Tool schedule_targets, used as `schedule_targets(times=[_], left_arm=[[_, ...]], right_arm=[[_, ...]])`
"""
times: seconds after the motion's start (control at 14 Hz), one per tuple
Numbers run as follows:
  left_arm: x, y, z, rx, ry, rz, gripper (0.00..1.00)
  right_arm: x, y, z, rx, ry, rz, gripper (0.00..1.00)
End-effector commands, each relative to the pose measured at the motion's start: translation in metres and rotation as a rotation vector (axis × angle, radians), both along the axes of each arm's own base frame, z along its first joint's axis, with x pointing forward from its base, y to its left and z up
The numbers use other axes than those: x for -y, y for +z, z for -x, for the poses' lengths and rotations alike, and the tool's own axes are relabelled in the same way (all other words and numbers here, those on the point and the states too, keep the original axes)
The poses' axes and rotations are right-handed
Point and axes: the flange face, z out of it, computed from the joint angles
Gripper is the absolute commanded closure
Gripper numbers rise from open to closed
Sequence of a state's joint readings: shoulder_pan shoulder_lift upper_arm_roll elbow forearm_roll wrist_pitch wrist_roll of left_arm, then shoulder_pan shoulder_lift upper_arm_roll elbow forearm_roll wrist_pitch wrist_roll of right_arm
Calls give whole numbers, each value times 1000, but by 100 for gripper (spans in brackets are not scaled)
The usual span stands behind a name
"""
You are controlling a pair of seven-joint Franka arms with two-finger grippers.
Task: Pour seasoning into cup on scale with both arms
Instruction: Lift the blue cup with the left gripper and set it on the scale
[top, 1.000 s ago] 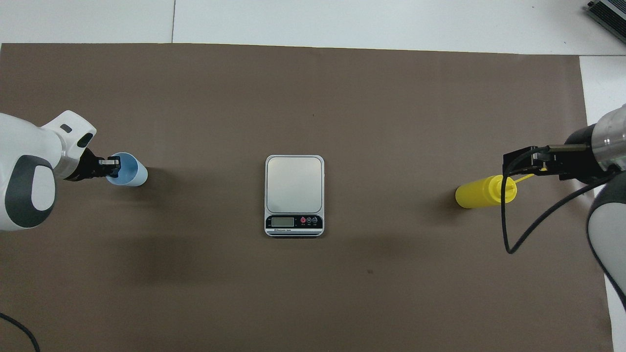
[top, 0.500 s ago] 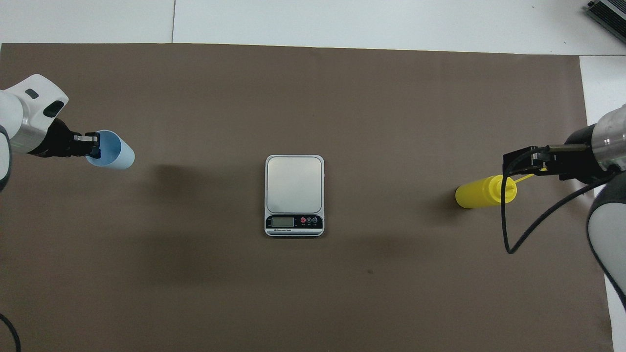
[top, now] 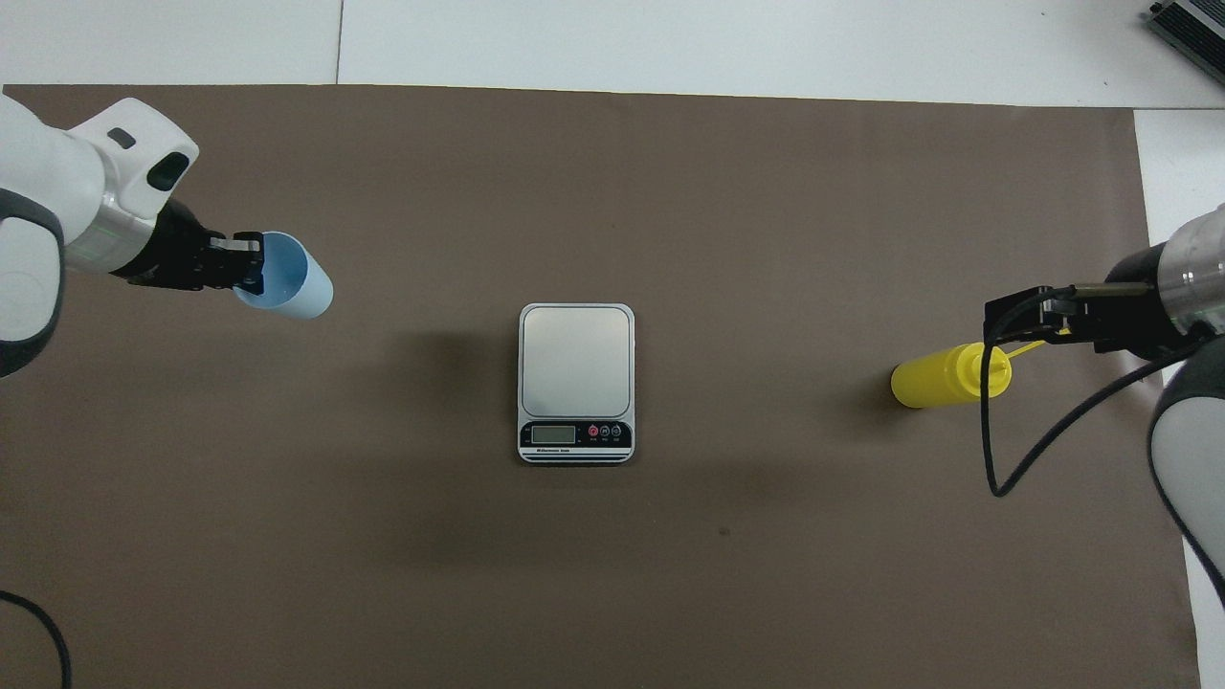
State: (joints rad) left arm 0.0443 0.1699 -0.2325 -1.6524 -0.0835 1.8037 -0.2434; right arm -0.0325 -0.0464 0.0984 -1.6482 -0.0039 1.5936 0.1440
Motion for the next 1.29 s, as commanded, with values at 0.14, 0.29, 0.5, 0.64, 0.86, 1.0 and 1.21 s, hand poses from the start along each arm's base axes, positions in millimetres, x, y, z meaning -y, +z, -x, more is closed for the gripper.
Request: schedule_targets(times=[0.14, 0.29, 0.5, 0.64, 0.86, 1.0, 1.21], left_arm=[[101, 0, 16, 20, 65, -10, 100], [126, 0, 24, 30, 77, -12, 100], [160, -6, 35, 49, 95, 2, 100], [183, -15, 40, 56, 116, 13, 100], [201, -32, 47, 61, 127, 16, 100], [226, -53, 54, 71, 137, -22, 100], [236, -87, 77, 60, 126, -37, 100]], right_arm=[[2, 1, 6, 7, 13, -20, 0], [2, 1, 6, 7, 14, -20, 0], [2, 1, 6, 7, 13, -20, 0], [6, 1, 6, 7, 7, -20, 0], [17, 1, 5, 7, -15, -20, 0], [17, 1, 5, 9, -13, -20, 0], [18, 1, 5, 9, -10, -20, 0]])
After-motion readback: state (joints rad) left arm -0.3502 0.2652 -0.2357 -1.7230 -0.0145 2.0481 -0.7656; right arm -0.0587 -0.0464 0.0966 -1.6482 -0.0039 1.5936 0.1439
